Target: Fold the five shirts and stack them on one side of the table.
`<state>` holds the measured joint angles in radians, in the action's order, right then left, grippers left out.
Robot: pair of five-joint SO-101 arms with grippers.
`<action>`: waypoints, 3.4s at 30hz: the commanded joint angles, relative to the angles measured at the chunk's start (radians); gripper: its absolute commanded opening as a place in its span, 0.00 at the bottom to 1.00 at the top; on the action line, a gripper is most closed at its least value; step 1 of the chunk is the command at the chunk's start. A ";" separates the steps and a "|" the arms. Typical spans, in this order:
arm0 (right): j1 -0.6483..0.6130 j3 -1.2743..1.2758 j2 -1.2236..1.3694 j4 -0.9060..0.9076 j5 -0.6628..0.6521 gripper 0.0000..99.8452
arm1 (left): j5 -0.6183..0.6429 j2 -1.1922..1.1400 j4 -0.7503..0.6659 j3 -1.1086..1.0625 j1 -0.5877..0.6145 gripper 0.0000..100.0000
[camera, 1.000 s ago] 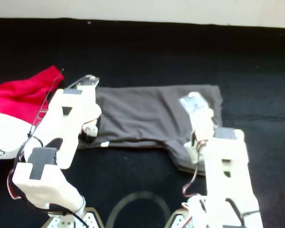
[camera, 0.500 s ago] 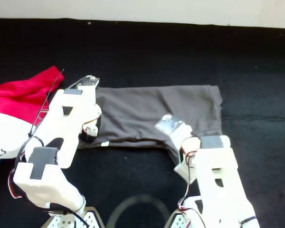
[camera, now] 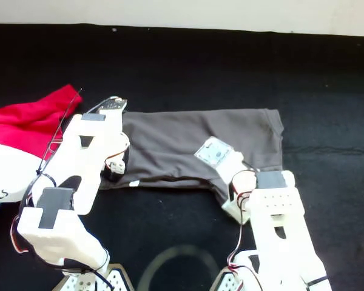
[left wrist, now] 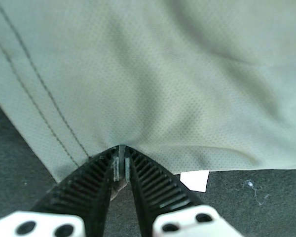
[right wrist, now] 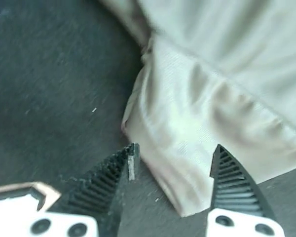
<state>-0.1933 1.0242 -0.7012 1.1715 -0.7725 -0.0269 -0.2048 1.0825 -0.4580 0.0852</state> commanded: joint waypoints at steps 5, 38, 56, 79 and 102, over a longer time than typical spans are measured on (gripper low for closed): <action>0.016 0.027 0.114 -0.125 0.018 0.19 | 0.003 -0.008 -0.028 -0.007 0.024 0.01; 0.044 -0.133 0.325 -0.111 0.175 0.06 | 0.002 -0.008 -0.031 -0.007 0.024 0.01; -0.016 -0.120 0.337 -0.177 0.204 0.06 | 0.002 -0.008 -0.029 -0.007 0.024 0.01; 0.022 -0.094 0.122 -0.053 0.204 0.07 | 0.000 -0.008 -0.031 -0.007 0.024 0.01; 0.234 -0.344 0.412 -0.292 0.293 0.17 | 0.000 -0.008 -0.029 -0.007 0.024 0.01</action>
<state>0.0000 0.7541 -0.3959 1.0134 -0.4979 -0.0269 -0.2048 1.0825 -0.4580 0.0852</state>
